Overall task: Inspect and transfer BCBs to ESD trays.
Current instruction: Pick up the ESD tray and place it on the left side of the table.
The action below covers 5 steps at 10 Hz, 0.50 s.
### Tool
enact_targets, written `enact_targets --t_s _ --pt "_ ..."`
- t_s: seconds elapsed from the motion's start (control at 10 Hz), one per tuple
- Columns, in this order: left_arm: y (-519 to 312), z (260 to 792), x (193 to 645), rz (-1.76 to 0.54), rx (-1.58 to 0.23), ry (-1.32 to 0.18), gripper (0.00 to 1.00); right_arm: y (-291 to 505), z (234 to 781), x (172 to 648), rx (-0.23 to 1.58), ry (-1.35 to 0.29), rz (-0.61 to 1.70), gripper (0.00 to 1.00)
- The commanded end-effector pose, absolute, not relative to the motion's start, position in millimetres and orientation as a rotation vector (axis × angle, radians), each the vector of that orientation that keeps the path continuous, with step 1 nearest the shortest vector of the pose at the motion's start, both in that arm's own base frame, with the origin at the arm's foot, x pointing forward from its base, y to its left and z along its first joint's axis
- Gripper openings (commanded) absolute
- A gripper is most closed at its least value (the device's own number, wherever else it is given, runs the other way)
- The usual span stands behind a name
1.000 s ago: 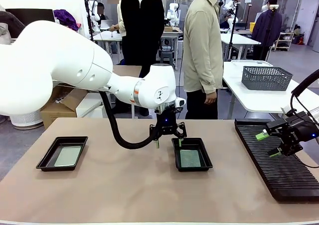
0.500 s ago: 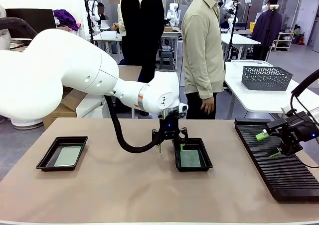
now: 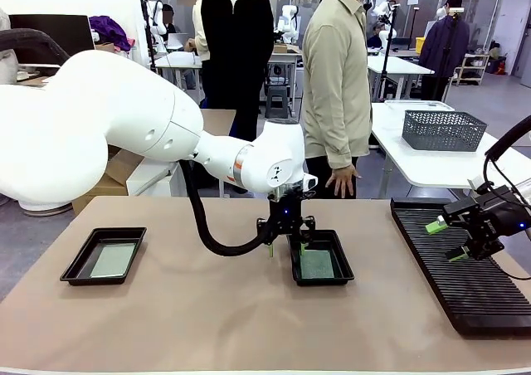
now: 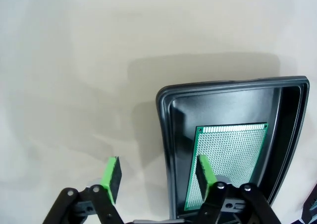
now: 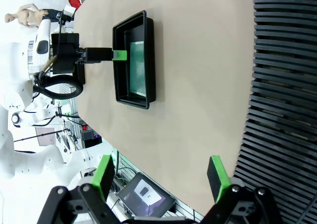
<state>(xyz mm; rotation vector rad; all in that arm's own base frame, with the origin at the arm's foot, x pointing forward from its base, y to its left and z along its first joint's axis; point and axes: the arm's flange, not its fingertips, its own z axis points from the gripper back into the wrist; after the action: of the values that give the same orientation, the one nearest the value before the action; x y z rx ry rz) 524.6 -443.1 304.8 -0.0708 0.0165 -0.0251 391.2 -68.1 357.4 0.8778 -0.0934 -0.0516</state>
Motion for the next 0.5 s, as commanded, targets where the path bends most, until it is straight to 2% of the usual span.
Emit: enact_targets --t_s 0.0,0.4 --pt "-433.8 304.7 518.6 0.002 -0.055 -0.022 0.76 -67.4 358.8 391.4 0.877 -0.096 -0.061 1.0" --pt "-434.2 307.9 519.5 -0.005 -0.05 -0.029 0.62 -67.4 358.8 391.4 0.877 -0.096 -0.061 1.0"
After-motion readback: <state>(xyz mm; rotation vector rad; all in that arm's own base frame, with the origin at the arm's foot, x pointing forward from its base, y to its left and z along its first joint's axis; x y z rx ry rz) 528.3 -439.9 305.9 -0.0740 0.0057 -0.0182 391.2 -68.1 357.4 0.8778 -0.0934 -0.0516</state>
